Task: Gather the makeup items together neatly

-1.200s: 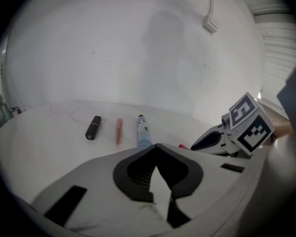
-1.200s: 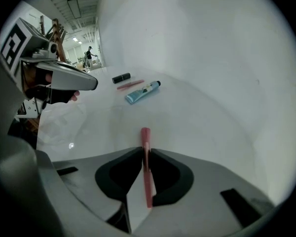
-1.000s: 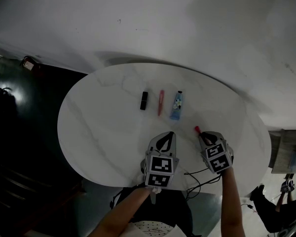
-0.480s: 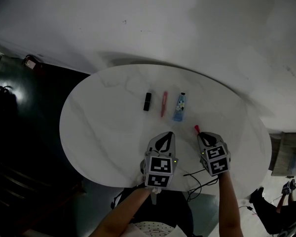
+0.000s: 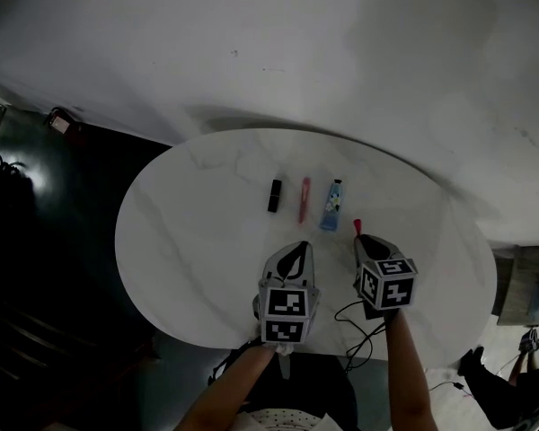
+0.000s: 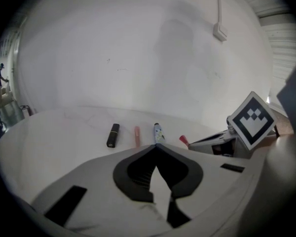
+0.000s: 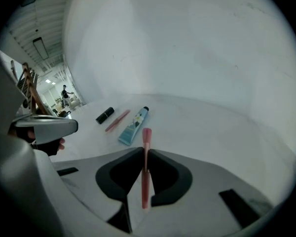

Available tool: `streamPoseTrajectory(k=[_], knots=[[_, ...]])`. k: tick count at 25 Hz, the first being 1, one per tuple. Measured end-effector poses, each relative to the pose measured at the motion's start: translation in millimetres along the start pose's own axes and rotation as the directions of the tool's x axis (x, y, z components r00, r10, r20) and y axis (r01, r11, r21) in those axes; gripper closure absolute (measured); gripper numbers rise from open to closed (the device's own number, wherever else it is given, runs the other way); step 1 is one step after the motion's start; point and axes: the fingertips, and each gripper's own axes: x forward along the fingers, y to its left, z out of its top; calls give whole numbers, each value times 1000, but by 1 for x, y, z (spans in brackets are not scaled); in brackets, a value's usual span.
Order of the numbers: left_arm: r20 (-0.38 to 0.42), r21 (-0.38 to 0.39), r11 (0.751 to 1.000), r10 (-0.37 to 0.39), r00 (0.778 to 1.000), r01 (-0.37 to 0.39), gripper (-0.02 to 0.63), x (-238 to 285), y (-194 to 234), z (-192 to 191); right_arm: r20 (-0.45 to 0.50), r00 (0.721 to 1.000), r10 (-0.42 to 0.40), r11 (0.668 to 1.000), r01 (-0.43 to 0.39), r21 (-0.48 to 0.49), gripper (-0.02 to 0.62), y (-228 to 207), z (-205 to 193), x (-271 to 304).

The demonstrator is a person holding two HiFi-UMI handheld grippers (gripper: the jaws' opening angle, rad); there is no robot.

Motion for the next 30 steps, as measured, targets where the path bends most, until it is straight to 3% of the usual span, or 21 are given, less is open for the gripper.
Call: streamPoseTrajectory(k=[11, 25, 30], knots=[[9, -24, 999, 24, 1000, -24, 568, 3, 15, 6, 36, 991, -131, 967, 120, 224, 526, -14, 37, 16], [-7, -31, 999, 15, 1000, -15, 568, 16, 20, 6, -12, 974, -226, 898, 213, 384, 526, -42, 42, 35], [-10, -28, 999, 14, 1000, -14, 568, 18, 22, 7, -30, 969, -245, 890, 238, 389, 526, -44, 43, 42]])
